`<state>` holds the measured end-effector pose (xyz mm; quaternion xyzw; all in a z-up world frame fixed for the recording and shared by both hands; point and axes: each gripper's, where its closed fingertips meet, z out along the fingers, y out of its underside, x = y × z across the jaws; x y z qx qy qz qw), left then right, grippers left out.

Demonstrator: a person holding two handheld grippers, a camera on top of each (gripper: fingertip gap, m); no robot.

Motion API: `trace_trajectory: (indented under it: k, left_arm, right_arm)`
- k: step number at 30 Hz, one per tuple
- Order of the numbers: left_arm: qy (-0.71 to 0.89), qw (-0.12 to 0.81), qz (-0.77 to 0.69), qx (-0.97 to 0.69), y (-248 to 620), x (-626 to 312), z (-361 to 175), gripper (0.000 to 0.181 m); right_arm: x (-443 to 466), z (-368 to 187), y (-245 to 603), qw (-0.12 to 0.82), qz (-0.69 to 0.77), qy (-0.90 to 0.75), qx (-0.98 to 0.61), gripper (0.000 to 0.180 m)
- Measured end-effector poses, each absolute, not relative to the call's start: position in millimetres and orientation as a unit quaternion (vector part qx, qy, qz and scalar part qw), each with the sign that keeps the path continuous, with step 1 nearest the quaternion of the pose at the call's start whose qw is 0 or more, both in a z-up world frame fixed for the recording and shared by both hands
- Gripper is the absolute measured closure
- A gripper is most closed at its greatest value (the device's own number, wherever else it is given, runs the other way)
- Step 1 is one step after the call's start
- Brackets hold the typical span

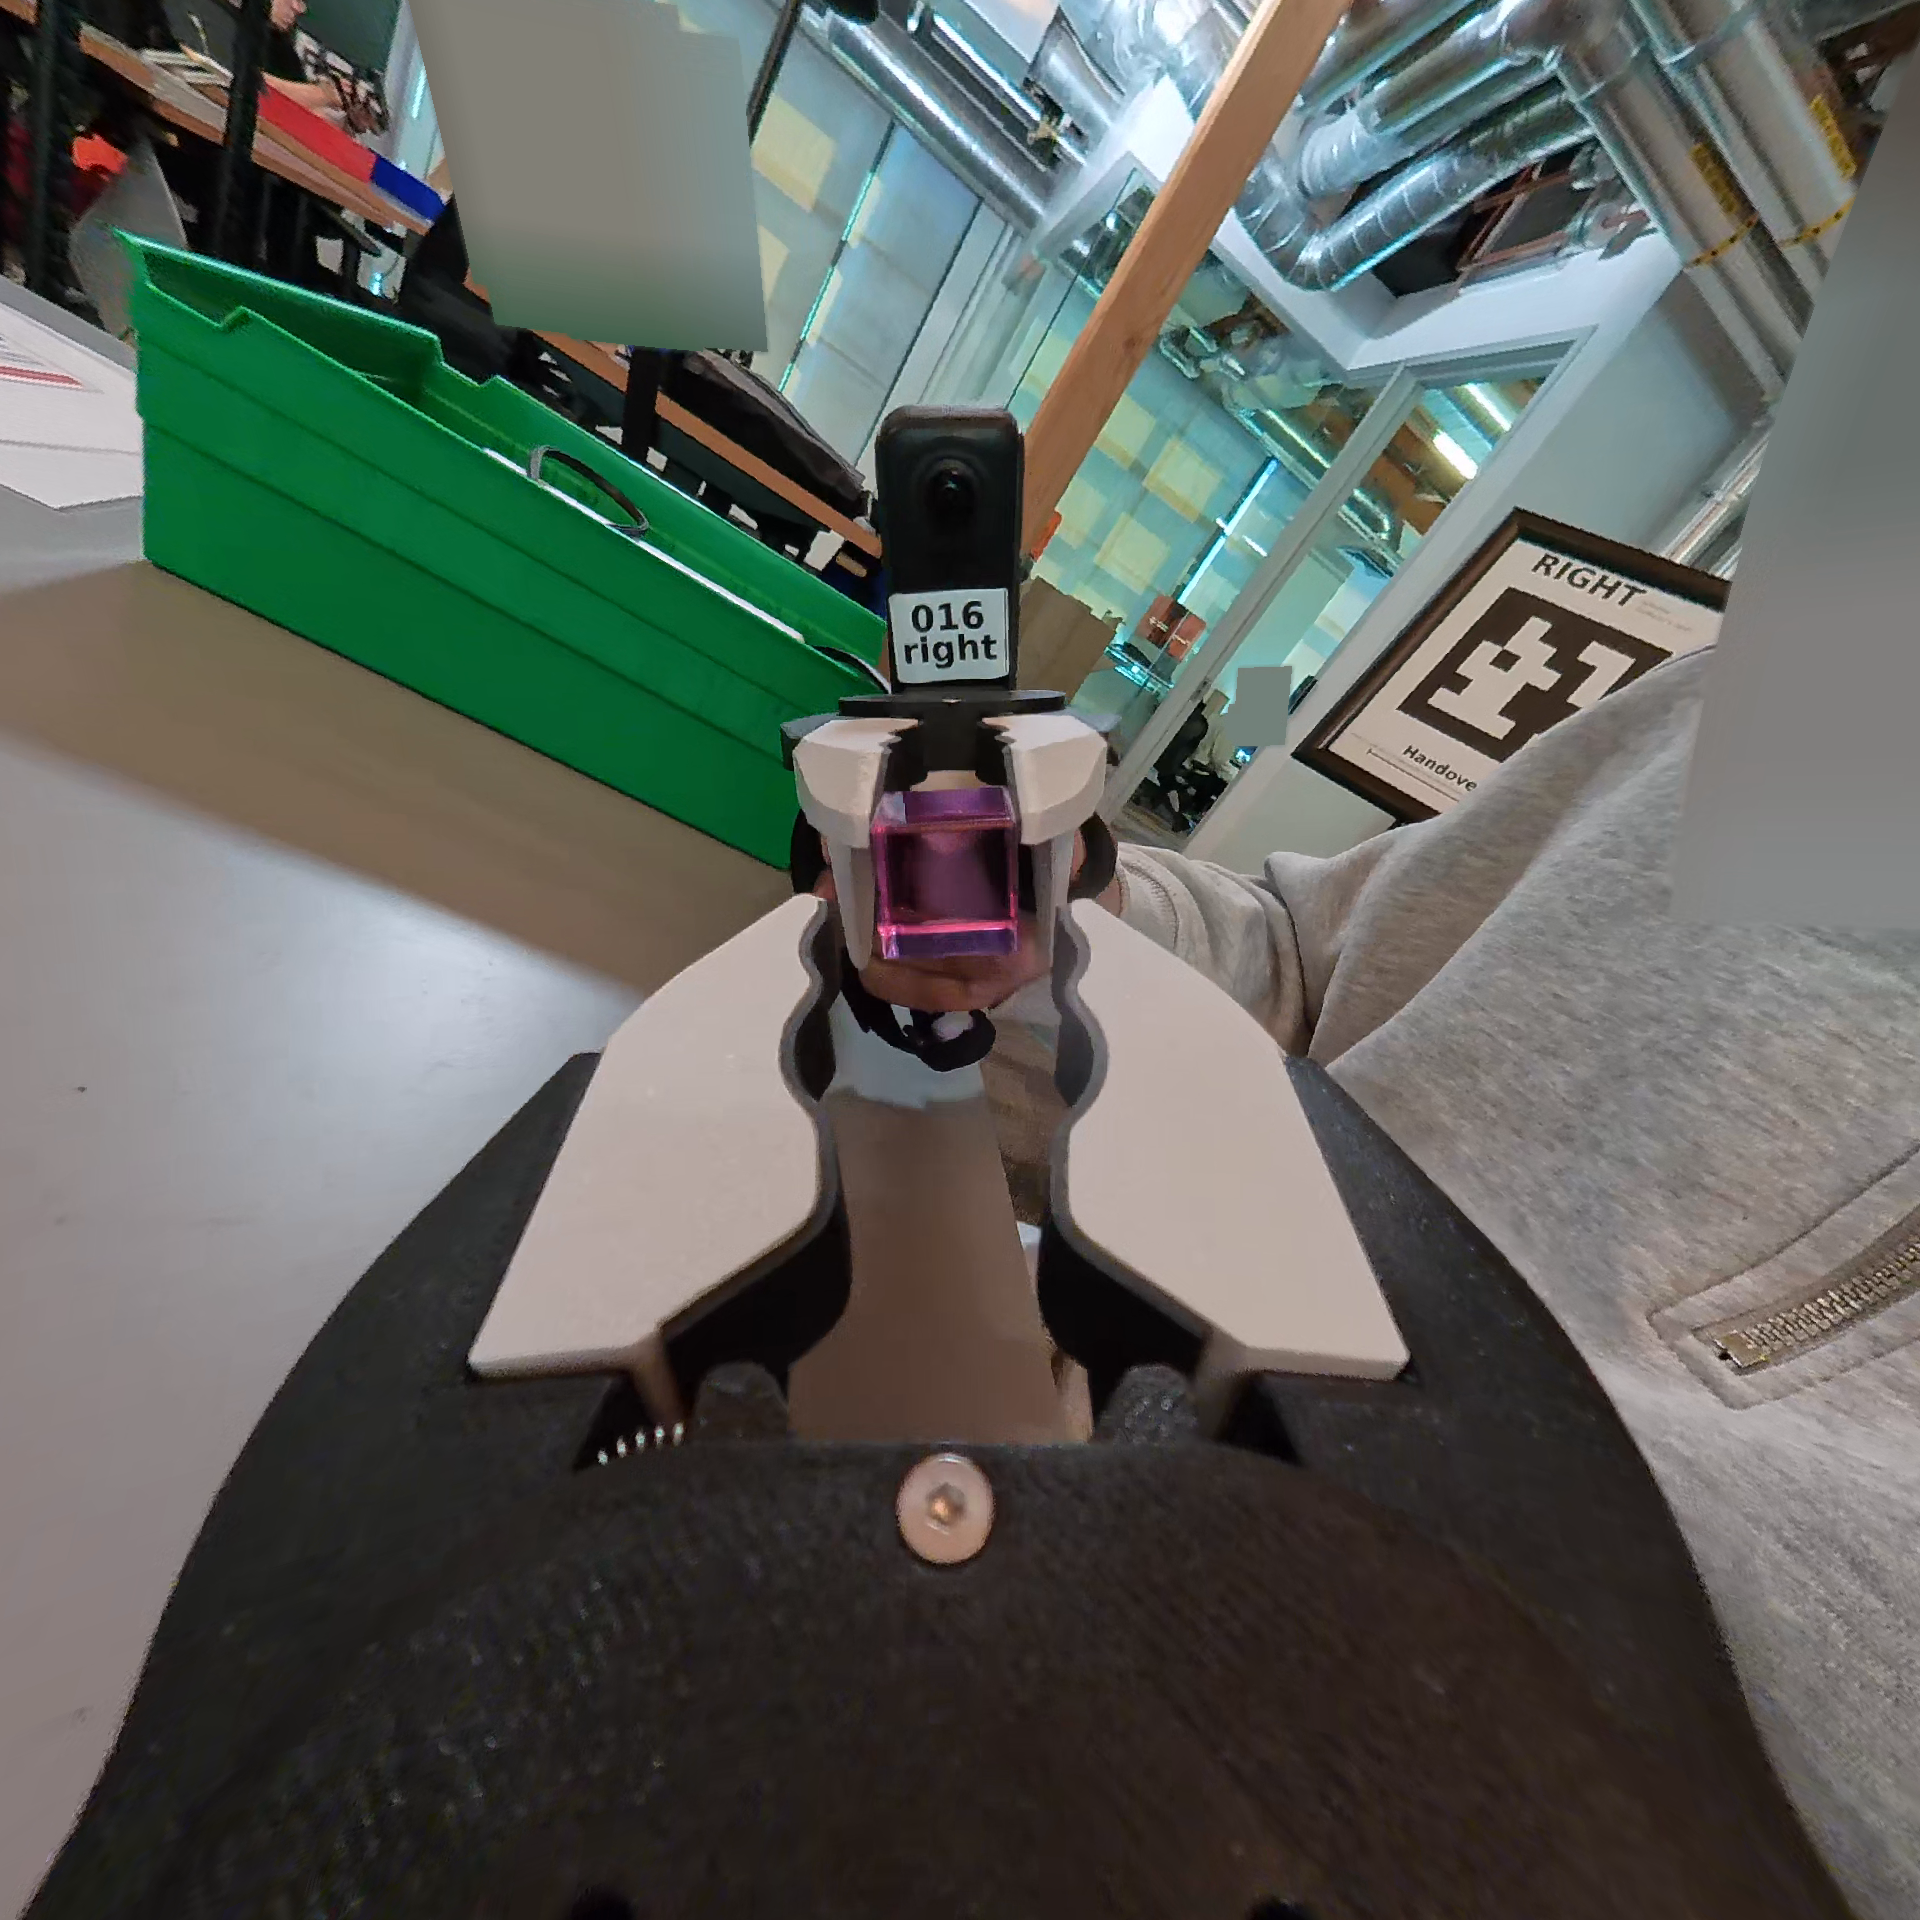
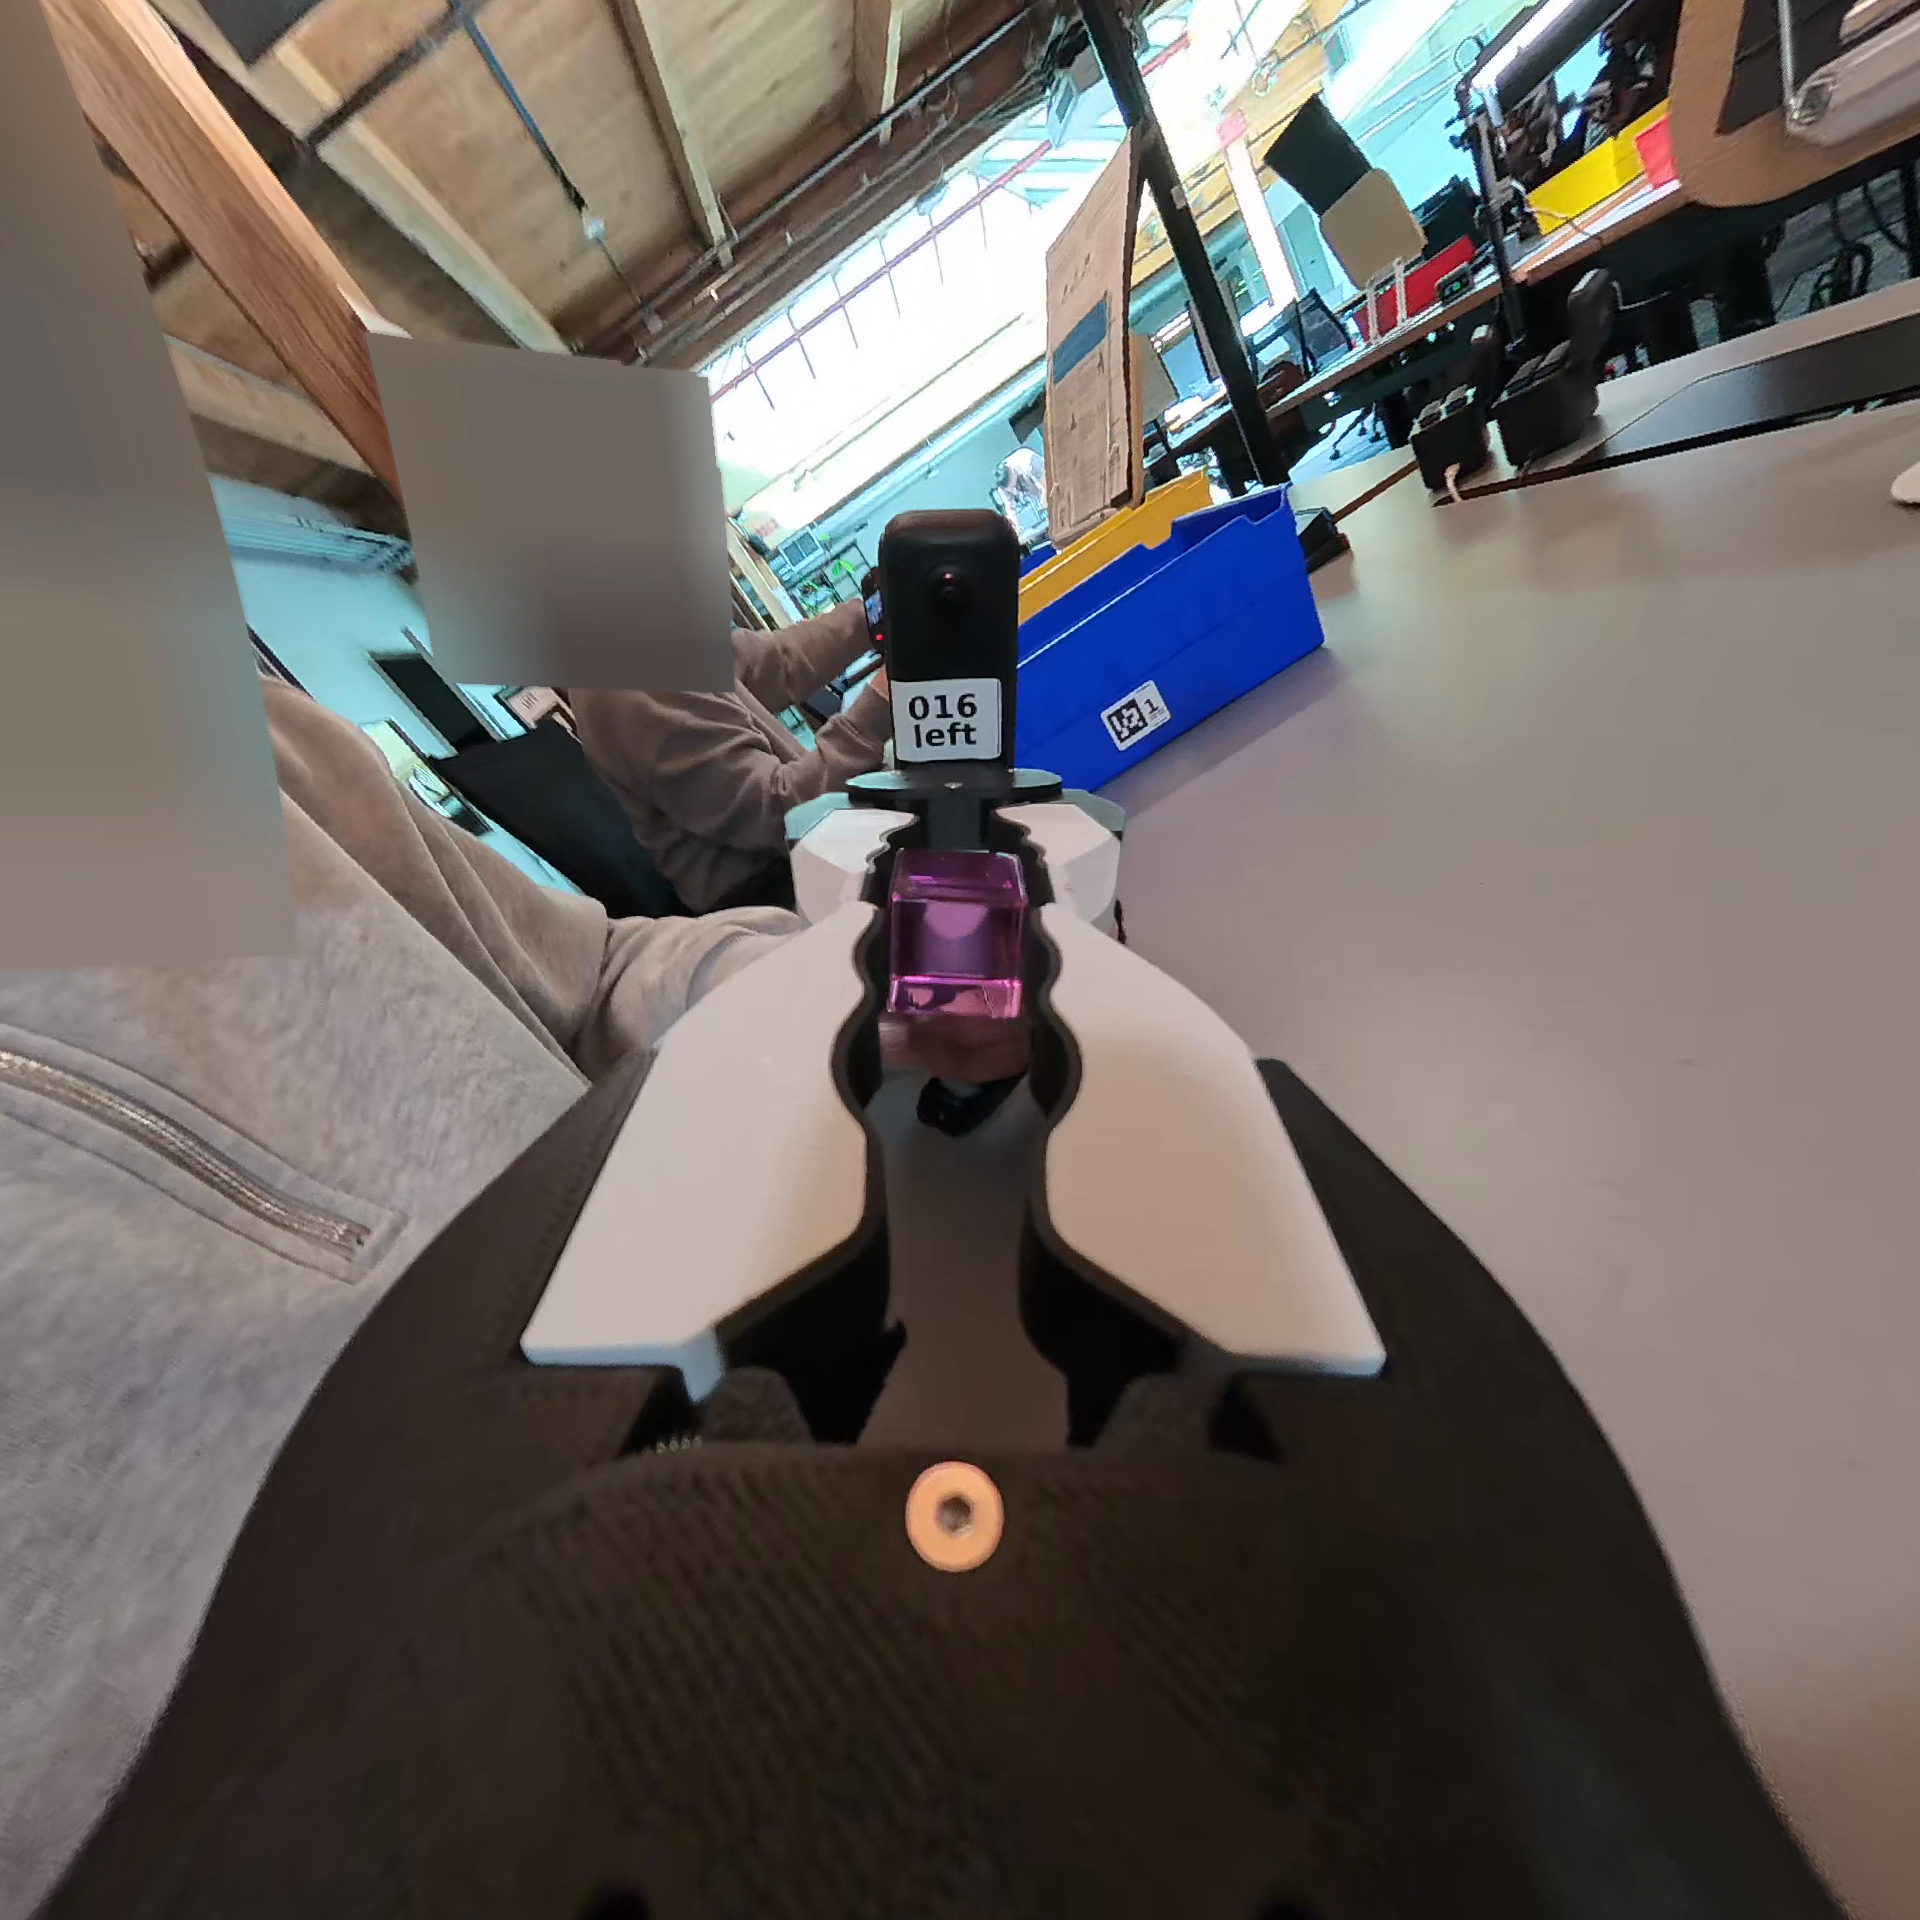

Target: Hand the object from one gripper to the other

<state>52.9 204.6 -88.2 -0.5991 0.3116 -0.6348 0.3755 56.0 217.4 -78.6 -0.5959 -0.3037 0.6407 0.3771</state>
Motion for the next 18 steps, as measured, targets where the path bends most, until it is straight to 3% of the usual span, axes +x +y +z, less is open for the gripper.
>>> trace_trajectory:
  k: [12,18]
  left_arm:
    - [0.302,0.352,-0.656,-0.595,202.1,53.5,-88.3,0.142]
    - [0.285,0.332,-0.676,-0.594,202.8,51.7,-87.9,0.152]
  right_arm:
    - [57.7,-77.6,219.6,0.371,0.652,-0.287,-0.596,0.155]
    - [56.2,-79.1,218.9,0.372,0.647,-0.291,-0.598,0.155]
